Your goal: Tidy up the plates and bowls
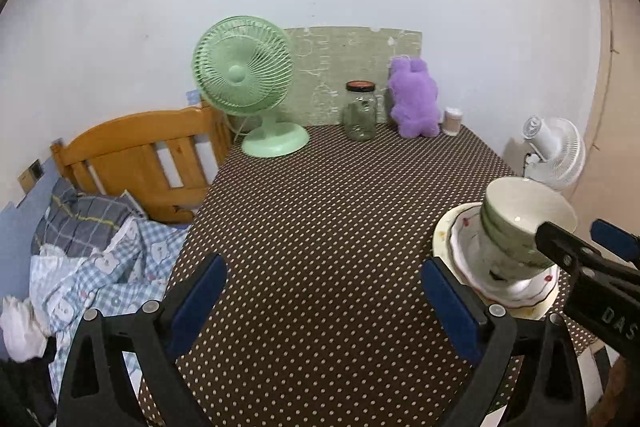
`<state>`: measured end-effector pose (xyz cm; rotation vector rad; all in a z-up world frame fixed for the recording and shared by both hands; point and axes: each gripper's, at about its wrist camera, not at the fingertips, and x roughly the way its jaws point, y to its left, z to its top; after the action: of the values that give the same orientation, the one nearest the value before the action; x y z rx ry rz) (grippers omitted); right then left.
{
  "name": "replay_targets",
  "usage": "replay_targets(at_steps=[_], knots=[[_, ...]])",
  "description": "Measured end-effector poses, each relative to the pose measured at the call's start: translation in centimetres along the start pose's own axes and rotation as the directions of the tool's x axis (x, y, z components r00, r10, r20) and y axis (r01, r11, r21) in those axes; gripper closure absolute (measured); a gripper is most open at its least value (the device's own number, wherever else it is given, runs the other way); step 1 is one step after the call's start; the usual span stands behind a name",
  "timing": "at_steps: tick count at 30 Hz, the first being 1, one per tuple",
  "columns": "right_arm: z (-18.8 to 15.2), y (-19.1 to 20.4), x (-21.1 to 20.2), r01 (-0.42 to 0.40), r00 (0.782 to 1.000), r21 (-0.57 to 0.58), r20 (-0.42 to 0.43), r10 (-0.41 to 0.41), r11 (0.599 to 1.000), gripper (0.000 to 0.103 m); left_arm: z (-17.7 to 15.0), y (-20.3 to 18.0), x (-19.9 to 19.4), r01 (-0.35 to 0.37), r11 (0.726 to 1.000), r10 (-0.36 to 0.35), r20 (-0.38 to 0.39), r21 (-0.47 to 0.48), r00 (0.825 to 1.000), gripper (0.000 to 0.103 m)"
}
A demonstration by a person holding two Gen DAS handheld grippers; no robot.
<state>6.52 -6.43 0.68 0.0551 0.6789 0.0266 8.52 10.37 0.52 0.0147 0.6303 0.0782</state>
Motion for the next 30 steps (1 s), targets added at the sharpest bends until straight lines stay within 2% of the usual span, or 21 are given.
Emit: replay_targets(at_steps=[3,6,13,25,30], knots=[[-1.2,-0.3,-0.3,-0.007,1.0,-0.01,0.005,0.007,1.0,0.02,-1.1,0.1,-0.8,-0.018,1.0,0.019,0.028,-0.026,0.999,0.004],[-2.1,-0.8,-0.9,-0.019,1.0,-0.011,0.007,0.019,1.0,0.02,-1.9,-0.1,-1.3,-0.015,0.999,0.015,0.018,-0.041,1.0,0.004],[-3.4,-1.8,-2.3,-0.034,0.999,-0.026,0.018,0.035,0.999,0.02,-3.1,-1.7,-3.6,-0.036,0.999,0.038,0.042,-0.036,0.998,0.003],[-5.0,-3.4,-4.6,-0.026,0.999,-0.028,0.025,0.027,0.999,0.019,-4.3,-2.8,-5.2,-0.001,0.997,0.003,0.031,-0.073,1.0,0.003],[-5.3,-3.6,-5.2,-0.034,0.999,-0.029,0.03,0.035,0.999,0.02,-4.6,-3.1,-6.0,-0.01,0.997,0.013,0.042,-0.074,0.999,0.003]])
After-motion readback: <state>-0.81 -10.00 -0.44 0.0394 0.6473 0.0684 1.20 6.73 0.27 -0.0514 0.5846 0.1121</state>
